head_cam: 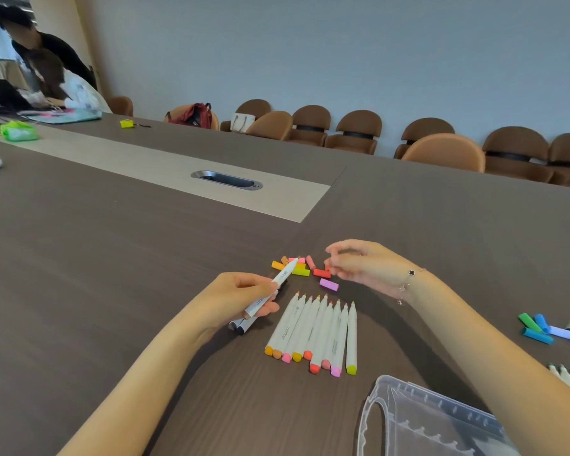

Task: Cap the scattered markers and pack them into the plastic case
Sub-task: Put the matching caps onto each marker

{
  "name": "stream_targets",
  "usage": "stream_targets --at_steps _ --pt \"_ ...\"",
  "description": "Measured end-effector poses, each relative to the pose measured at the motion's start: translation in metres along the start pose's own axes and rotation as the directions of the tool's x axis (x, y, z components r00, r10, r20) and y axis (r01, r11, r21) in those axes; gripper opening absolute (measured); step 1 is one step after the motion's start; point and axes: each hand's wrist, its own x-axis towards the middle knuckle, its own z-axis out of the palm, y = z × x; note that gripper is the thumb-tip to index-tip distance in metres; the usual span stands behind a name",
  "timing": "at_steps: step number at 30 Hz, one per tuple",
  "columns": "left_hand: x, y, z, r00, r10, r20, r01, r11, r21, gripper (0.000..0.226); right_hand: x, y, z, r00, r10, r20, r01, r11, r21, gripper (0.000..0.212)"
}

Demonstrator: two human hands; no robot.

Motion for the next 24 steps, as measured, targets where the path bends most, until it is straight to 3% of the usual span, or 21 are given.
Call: stream_targets --at_steps 3,6,15,19,24 --pt "-0.002 0.000 0.001 1.000 -0.002 0.024 0.002 1.000 -0.011 0.017 -0.002 -0.001 0.003 1.000 0.020 0.006 -0.021 0.962 0.273 0.019" --pt "-0.004 0.002 0.002 0.999 0.001 0.045 -0.002 1.000 0.019 0.018 -0.001 -0.003 0.009 0.999 0.037 -0.012 -0.030 0.936 0.351 0.018" --pt "-0.004 0.003 0.004 0.998 -0.013 0.058 0.011 0.999 0.036 0.017 0.004 0.002 0.027 1.000 0.000 -0.014 0.004 0.962 0.275 0.021" --pt "-0.006 0.003 0.001 0.999 0.003 0.035 -0.005 0.998 0.055 0.018 0.004 -0.001 0.026 1.000 -0.020 -0.025 0.023 0.988 0.152 0.026" --pt "-0.006 0.003 0.001 1.000 -0.003 0.031 0.001 0.998 0.064 0.015 0.005 -0.003 0.027 0.999 -0.052 -0.010 0.053 0.995 0.088 0.015"
